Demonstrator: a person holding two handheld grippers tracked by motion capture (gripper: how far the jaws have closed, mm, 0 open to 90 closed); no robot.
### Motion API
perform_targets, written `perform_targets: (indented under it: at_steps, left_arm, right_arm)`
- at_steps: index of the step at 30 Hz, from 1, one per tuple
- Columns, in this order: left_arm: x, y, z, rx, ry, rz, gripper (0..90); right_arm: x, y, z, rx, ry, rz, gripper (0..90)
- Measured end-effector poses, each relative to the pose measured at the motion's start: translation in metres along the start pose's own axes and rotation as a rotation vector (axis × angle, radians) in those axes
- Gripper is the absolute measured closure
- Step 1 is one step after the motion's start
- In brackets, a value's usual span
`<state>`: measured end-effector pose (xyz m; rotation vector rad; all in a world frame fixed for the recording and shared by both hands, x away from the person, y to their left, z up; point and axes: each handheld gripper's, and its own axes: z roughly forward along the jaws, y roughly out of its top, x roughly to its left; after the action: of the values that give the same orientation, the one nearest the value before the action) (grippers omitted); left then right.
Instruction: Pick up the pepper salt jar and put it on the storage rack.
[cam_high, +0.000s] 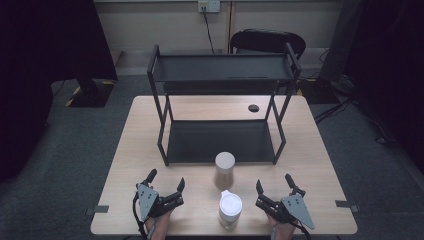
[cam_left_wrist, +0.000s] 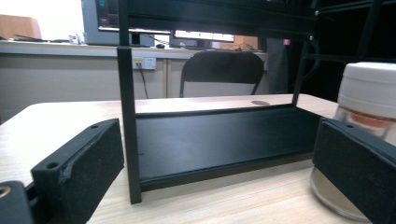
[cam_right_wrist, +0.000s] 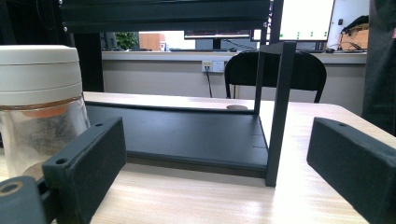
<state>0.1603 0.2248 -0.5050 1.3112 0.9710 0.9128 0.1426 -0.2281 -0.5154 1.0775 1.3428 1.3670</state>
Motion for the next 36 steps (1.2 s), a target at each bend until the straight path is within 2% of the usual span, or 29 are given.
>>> perform_targets:
  at_steps: [1,6,17,22,26,30,32,36]
  left_arm:
    - [0.001,0.005,0.0,0.012,-0.018,0.001,1.3]
    - [0.002,0.013,-0.001,0.007,-0.055,0.01,1.0]
    - [0.004,0.024,0.007,0.008,-0.14,0.013,0.7]
    - [0.001,0.027,0.011,0.01,-0.16,0.005,0.8]
    - [-0.002,0.034,0.018,0.025,-0.188,0.015,1.0]
    - [-0.003,0.037,0.024,0.02,-0.22,0.019,1.0]
    - [-0.001,0.038,0.028,0.018,-0.242,0.008,1.1]
    - [-0.003,0.042,0.034,0.013,-0.25,0.016,1.6]
  right_arm:
    - [0.0,0.0,0.0,0.0,0.0,0.0,3.6]
    - [0.0,0.0,0.0,0.0,0.0,0.0,3.6]
    - [0.001,0.0,0.0,0.0,-0.003,-0.001,3.6]
    - [0.0,0.0,0.0,0.0,-0.001,0.0,3.6]
    - [0.0,0.0,0.0,0.0,0.0,-0.001,3.6]
    - [0.0,0.0,0.0,-0.001,-0.001,-0.001,4.0]
    - [0.0,0.0,0.0,-0.001,-0.001,-0.001,4.0]
    - [0.0,0.0,0.0,0.0,-0.001,-0.001,4.1]
